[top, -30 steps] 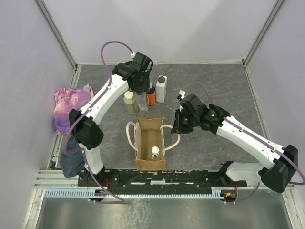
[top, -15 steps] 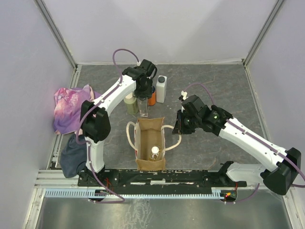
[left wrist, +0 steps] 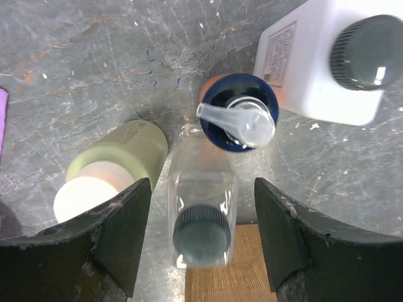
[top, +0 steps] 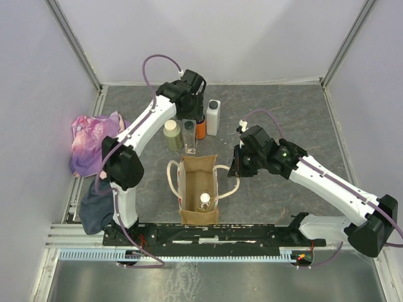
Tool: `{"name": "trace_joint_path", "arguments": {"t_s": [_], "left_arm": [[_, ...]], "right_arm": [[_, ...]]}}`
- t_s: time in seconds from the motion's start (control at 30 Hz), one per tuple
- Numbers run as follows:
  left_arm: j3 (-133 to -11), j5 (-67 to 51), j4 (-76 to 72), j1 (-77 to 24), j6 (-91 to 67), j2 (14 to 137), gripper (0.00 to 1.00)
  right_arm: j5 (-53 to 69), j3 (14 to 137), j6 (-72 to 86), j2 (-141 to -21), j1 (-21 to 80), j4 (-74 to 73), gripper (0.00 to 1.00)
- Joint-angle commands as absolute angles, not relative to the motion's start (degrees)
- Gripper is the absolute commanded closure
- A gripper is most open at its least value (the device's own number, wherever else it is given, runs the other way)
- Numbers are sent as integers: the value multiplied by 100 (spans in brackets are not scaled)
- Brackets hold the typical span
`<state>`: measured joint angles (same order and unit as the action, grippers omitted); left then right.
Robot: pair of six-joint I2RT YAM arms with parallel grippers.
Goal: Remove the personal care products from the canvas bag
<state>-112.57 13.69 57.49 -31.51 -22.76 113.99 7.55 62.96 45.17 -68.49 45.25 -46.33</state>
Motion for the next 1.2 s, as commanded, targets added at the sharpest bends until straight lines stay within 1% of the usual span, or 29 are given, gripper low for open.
{"name": "trace_joint_path", "arguments": {"t_s": [0.0, 0.03, 0.07, 0.1, 0.17, 0.23, 0.4, 0.5, 0.57, 0.7, 0.8, 1.17], "left_arm": [[-11568, 1450, 5828, -3136, -2522, 10258, 27], [-11480, 1250, 5823, -3134, -2685, 10063, 21], [-11393, 966, 5864, -3136, -2847, 9902, 8], [-11236, 648, 5943, -3157, -2937, 9748, 2], [-10772, 129, 5986, -3305, -2966, 9376, 0], [-10290, 56, 5953, -3702, -3078, 8990, 1], [-9536, 547, 5886, -5205, -3521, 8261, 0], [-8715, 516, 5810, -5747, -3924, 8034, 12], [-8105, 537, 5712, -5943, -4166, 7890, 17], [-7350, 786, 5661, -6243, -4619, 7625, 19], [-7135, 970, 5685, -6403, -4781, 7558, 19], [-6786, 707, 5339, -6949, -5014, 7714, 21]], "right_arm": [[724, 6295, 4508, -6815, 4535, -4535, 84], [729, 6291, 4508, -6843, 4540, -4534, 84], [734, 6298, 4501, -6871, 4535, -4516, 84], [748, 6314, 4491, -6906, 4535, -4510, 84], [792, 6363, 4466, -6996, 4535, -4481, 84], [836, 6405, 4449, -7078, 4535, -4465, 84], [887, 6489, 4428, -7211, 4536, -4461, 84], [886, 6522, 4416, -7245, 4535, -4466, 84], [887, 6548, 4407, -7260, 4537, -4481, 84], [879, 6521, 4429, -7219, 4535, -4499, 84], [848, 6474, 4441, -7188, 4535, -4502, 84], [848, 6454, 4430, -7220, 4538, -4496, 84]]}}
